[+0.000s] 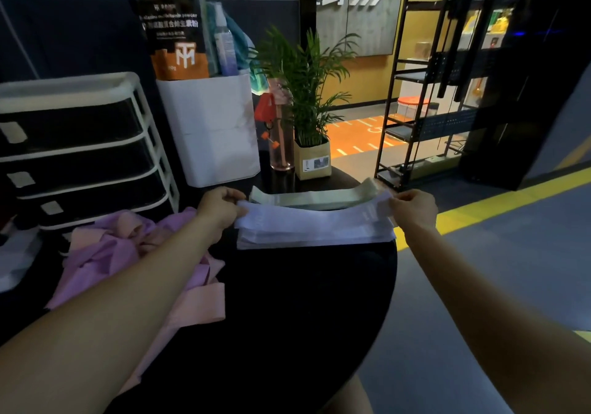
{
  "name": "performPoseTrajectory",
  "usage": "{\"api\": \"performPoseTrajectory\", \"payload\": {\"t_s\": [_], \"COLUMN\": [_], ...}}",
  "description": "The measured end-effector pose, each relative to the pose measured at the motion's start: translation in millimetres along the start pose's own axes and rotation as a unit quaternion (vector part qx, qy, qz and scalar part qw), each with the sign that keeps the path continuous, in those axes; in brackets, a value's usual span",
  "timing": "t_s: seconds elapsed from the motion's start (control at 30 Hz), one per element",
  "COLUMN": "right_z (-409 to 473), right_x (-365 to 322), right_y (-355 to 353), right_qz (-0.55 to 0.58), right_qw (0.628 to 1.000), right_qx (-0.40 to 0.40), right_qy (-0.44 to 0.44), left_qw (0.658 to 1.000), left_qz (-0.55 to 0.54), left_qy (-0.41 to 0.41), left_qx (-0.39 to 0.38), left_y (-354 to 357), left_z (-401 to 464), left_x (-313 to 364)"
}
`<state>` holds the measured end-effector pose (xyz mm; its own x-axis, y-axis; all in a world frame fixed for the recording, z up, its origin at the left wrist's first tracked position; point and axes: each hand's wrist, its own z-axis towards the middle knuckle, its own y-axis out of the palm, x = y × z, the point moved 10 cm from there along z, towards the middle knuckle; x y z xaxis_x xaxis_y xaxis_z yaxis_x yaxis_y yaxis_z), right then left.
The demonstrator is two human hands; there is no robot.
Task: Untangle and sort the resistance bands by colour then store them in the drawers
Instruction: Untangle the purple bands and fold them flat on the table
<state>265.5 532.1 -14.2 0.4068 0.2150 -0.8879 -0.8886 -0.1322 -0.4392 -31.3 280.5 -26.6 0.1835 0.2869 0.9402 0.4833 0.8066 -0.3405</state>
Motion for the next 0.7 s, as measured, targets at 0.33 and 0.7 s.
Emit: {"api": "performPoseTrajectory", "payload": {"t_s": [0.33,0.7], "right_z": [5.3,-35.3], "right_x": [28.0,-25.0], "right_y": [18.9,64.9], "right_qz": [-0.105,-0.219], "right_qw": [0.994,0.931], "right_qx": [-0.022,-0.083], "right_qy": [-0.015,-0.279], "left_qw": [0.971,0.978], "left_qz": [0.223,0.164], "left_qy": [0.084,0.119], "left_qx": [-0.003,-0.056], "left_y": [21.7,28.0], "left_z": [8.7,3.6], "left_x": [-4.5,-24.8]}}
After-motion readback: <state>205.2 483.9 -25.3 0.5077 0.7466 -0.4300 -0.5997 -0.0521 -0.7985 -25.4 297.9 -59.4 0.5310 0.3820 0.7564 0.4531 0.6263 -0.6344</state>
